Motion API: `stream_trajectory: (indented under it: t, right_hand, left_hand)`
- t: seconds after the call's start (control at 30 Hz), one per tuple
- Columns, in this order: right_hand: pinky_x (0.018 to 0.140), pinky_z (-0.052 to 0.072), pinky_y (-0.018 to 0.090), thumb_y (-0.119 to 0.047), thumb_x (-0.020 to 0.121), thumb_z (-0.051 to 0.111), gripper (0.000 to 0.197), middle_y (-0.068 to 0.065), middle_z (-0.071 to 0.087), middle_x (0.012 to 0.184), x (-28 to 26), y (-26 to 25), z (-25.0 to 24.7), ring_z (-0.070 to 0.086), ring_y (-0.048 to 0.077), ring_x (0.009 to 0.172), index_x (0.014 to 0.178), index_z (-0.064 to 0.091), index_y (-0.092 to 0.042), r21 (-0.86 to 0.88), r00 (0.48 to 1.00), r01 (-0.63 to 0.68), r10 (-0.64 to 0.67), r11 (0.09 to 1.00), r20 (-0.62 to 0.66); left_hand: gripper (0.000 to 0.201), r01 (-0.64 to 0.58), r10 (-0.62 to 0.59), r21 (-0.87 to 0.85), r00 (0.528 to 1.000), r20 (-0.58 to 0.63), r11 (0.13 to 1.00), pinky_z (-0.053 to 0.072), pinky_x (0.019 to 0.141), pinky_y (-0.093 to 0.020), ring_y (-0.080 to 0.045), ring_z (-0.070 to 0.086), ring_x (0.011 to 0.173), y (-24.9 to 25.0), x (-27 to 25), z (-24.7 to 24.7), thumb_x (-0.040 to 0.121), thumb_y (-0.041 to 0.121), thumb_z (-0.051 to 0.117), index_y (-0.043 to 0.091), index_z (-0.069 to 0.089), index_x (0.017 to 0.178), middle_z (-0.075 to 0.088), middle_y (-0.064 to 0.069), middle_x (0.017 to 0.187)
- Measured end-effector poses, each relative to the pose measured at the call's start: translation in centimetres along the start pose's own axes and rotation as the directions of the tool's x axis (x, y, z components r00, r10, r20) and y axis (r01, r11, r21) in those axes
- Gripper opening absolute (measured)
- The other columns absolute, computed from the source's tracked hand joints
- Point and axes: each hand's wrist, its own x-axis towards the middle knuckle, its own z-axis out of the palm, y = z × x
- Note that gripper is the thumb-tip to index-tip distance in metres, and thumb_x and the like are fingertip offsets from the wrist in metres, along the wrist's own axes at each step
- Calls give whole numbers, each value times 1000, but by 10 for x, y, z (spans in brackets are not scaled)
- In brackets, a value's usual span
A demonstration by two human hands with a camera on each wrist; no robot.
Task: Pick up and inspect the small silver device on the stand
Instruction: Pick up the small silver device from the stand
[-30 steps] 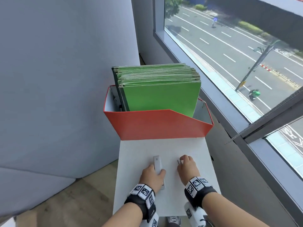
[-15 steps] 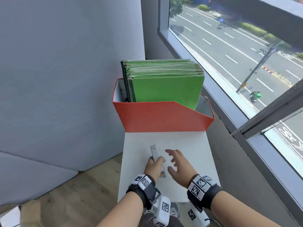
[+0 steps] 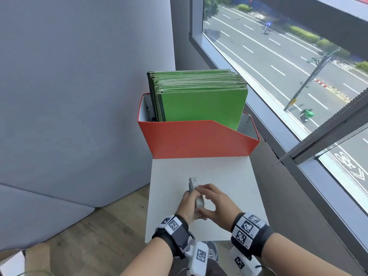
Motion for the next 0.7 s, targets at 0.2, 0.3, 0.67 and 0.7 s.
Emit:
stream_trajectory:
  t: [0.2, 0.3, 0.67, 0.7]
  right_hand:
    - [86, 52, 30, -40, 81, 55, 46, 3, 57, 119, 3, -4, -4, 59, 20, 100, 118, 57, -13, -122, 995, 87, -80, 989, 62]
    - [78, 57, 33, -42, 81, 51, 43, 5, 64, 109, 5, -10, -6, 63, 22, 92, 109, 60, -10, -247, 986, 166, -156, 955, 61]
    - [60, 59, 30, -44, 91, 38, 44, 6, 66, 101, 16, -20, -20, 64, 21, 87, 108, 58, -9, -423, 962, 268, -261, 866, 76]
    - [59, 59, 32, -46, 93, 34, 46, 6, 65, 103, 18, -20, -22, 63, 22, 89, 110, 56, -10, -418, 962, 272, -259, 867, 88]
  left_hand:
    - [42, 77, -84, -92, 993, -76, 993, 29, 36, -16, -16, 37, 32, -3, -1, 2, 91, 45, 32, 14, 55, 74, 43, -7, 55]
    - [47, 91, -97, -58, 990, -103, 994, 23, 38, -16, -15, 35, 34, -2, -3, 6, 94, 49, 30, 16, 55, 72, 46, -2, 47]
    - [35, 40, -62, -127, 982, -178, 991, 18, 43, -16, -14, 38, 39, 15, -6, 12, 92, 35, 36, 18, 53, 66, 47, 4, 40]
    - [33, 23, -45, -123, 983, -178, 992, 17, 41, -14, -13, 35, 36, 17, -7, 13, 92, 30, 36, 17, 51, 65, 45, 4, 38]
